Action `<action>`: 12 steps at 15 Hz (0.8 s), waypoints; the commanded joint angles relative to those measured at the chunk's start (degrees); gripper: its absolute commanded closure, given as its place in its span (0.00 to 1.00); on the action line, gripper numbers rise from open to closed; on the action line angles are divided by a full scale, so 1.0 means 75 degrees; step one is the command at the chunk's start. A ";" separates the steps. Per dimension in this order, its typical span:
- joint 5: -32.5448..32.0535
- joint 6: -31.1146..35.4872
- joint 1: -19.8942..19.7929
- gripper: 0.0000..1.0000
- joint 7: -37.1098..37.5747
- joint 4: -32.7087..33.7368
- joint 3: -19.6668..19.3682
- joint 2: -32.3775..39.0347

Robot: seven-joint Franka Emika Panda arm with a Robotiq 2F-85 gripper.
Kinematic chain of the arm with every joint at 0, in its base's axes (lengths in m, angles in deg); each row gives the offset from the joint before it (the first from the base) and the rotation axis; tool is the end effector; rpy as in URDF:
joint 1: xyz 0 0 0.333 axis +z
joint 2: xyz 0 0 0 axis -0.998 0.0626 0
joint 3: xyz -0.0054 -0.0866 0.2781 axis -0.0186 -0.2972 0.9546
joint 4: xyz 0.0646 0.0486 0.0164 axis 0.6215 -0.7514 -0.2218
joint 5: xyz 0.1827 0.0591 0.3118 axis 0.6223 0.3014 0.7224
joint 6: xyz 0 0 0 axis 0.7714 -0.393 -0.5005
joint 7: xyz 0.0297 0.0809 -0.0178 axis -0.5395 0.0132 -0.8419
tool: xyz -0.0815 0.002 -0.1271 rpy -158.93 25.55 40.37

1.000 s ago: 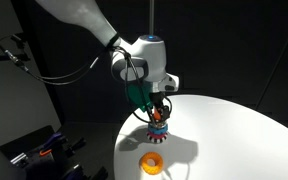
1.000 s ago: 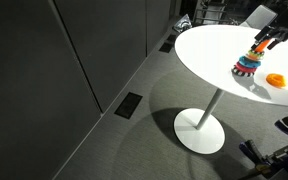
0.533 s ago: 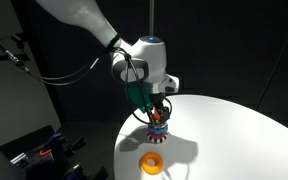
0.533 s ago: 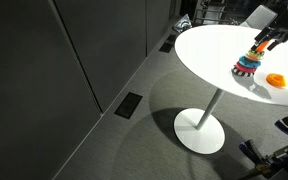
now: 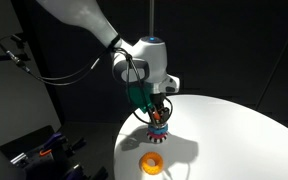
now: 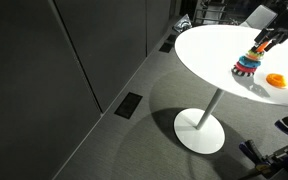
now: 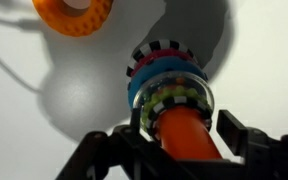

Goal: Put the black and white toy on the orange ring

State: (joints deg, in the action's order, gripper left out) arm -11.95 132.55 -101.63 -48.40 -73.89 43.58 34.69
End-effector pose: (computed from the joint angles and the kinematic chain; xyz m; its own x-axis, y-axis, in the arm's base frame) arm 0.5101 -0.1871 0.2024 0.9503 -0.2736 0.1488 -0.2622 -0.9606 -0.0917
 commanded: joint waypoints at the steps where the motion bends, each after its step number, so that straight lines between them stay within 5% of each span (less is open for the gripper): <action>1: 0.0144 -0.0060 -0.0143 0.26 -0.0029 0.0231 0.0108 0.0131; 6: 0.0111 -0.0057 -0.0125 0.47 -0.0011 0.0202 0.0096 0.0028; 12: 0.0085 -0.0103 -0.0101 0.49 0.0044 0.0204 0.0071 -0.0096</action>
State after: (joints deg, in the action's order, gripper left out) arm -11.95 132.55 -101.63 -48.40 -72.87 43.62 34.50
